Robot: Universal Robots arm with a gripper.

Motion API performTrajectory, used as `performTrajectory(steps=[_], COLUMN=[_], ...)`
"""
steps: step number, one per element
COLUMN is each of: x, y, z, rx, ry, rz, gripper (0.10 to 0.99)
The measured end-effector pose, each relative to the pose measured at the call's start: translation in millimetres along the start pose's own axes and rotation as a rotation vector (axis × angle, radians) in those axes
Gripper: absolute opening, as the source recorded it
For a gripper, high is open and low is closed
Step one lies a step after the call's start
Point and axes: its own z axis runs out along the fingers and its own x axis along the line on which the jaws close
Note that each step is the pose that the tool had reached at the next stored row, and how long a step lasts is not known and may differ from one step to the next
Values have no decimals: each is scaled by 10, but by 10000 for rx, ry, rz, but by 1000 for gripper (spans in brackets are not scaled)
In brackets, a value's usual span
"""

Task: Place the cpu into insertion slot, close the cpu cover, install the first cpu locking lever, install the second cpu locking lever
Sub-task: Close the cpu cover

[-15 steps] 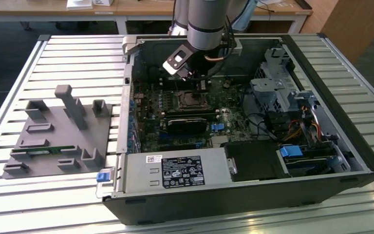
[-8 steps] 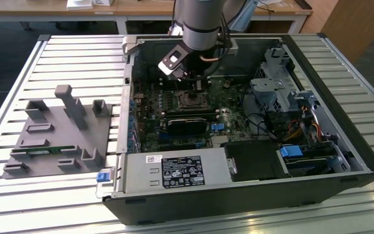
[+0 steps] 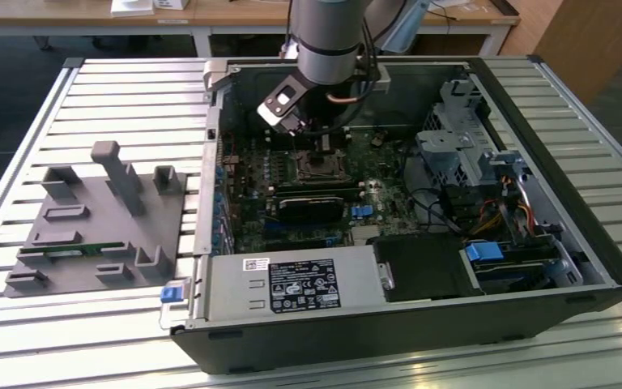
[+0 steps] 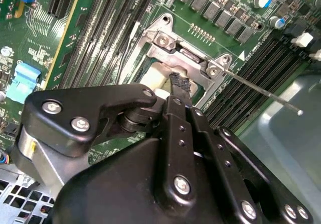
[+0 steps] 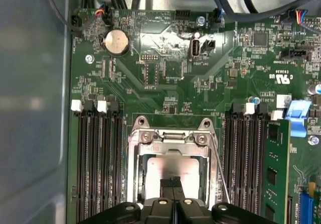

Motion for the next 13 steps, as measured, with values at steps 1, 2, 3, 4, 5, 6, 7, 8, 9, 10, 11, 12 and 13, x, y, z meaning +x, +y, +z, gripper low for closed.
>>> performTrajectory(steps=[1, 2, 3, 4, 5, 6, 7, 8, 9, 10, 11, 12, 13], x=[0, 0, 0, 0, 0, 0, 1, 1, 1, 1, 1, 1, 0], y=[-7, -13, -21, -28, -35, -43, -50, -56, -61, -65, -71, -75, -77], z=[2, 4, 5, 7, 9, 10, 13, 15, 18, 22, 26, 32, 39], rx=[0, 0, 0, 0, 0, 0, 0, 0, -1, -1, -1, 0, 0], ry=[0, 0, 0, 0, 0, 0, 1, 1, 1, 1, 1, 1, 1], rz=[-1, 0, 1, 0, 0, 0, 0, 0, 0, 0, 0, 0, 0], gripper=[106, 106, 106, 106, 106, 106, 106, 106, 106, 106, 106, 106, 106])
